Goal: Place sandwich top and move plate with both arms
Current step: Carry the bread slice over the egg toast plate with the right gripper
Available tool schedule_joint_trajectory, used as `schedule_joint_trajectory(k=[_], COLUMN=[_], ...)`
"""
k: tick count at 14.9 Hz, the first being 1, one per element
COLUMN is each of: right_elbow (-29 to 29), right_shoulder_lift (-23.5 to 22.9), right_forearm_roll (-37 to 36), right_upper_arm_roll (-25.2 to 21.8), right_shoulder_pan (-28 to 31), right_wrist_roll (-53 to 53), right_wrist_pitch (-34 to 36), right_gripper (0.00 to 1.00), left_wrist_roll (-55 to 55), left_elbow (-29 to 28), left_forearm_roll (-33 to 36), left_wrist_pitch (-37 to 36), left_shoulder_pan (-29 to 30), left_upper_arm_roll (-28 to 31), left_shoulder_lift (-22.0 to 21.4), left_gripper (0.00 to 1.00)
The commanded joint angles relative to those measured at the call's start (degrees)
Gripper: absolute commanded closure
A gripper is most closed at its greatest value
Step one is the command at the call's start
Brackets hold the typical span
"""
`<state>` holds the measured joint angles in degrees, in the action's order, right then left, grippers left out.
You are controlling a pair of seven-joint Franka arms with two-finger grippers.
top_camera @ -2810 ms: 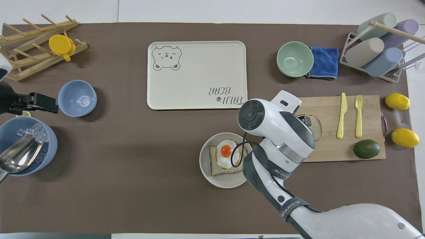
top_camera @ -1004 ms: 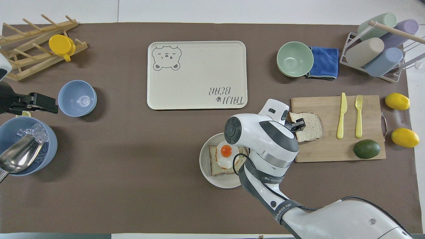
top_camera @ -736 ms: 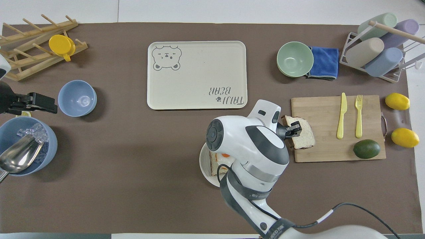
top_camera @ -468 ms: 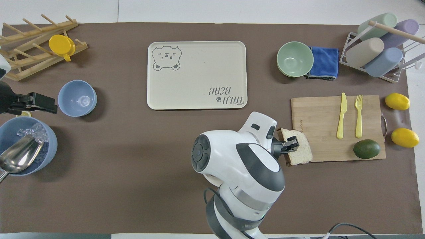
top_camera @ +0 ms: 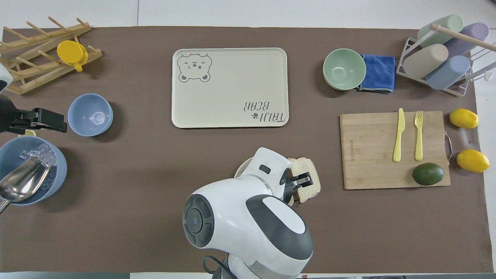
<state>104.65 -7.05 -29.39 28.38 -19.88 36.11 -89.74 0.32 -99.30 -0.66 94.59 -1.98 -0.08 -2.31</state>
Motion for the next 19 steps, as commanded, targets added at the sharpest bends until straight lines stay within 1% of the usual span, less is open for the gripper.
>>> schedule_joint_trajectory(k=[1,2,4,7,12,15,17,18,19], right_elbow=[-0.77,-0.77,0.11,1.60,4.33,5.03,5.04,5.12,5.21], right_shoulder_lift=[-4.45,-5.85,-7.97,-7.72,-8.06,-8.42,-8.50,-8.50,-8.59], right_forearm_roll=[0.74,0.65,0.56,0.56,0.65,0.65,0.82,1.00,1.00], right_upper_arm_roll=[0.27,0.27,0.36,0.36,0.36,0.36,0.36,0.36,0.36], right_shoulder_pan=[-0.85,-1.38,-2.69,-3.32,-3.32,-3.32,-3.32,-3.32,-3.23], right_wrist_roll=[4.57,6.50,10.98,11.70,13.98,14.78,14.78,14.78,14.78], right_wrist_pitch=[-3.07,-4.90,-5.88,-6.15,-12.11,-13.97,-15.28,-16.07,-16.25], right_gripper=[1.00,1.00,1.00,1.00,1.00,1.00,0.86,0.77,0.66], left_wrist_roll=[0.29,0.20,0.29,0.20,0.29,0.20,0.29,0.29,0.20], left_elbow=[-0.11,-0.11,-0.11,-0.11,-0.11,-0.11,-0.11,-0.20,-0.20], left_forearm_roll=[0.84,0.84,0.84,0.84,0.75,0.84,0.84,0.75,0.75], left_wrist_pitch=[-0.19,-0.28,-0.19,-0.28,-0.28,-0.28,-0.28,-0.37,-0.37], left_shoulder_pan=[-0.13,-0.13,-0.48,-0.31,-0.13,-0.13,-0.13,-0.13,-0.05], left_upper_arm_roll=[0.17,0.17,0.17,0.17,0.17,0.17,0.17,0.25,0.25], left_shoulder_lift=[-0.50,-0.50,-0.50,-0.50,-0.50,-0.50,-0.50,-0.50,-0.59], left_gripper=[0.00,0.00,0.00,0.00,0.00,0.00,0.00,0.00,0.00])
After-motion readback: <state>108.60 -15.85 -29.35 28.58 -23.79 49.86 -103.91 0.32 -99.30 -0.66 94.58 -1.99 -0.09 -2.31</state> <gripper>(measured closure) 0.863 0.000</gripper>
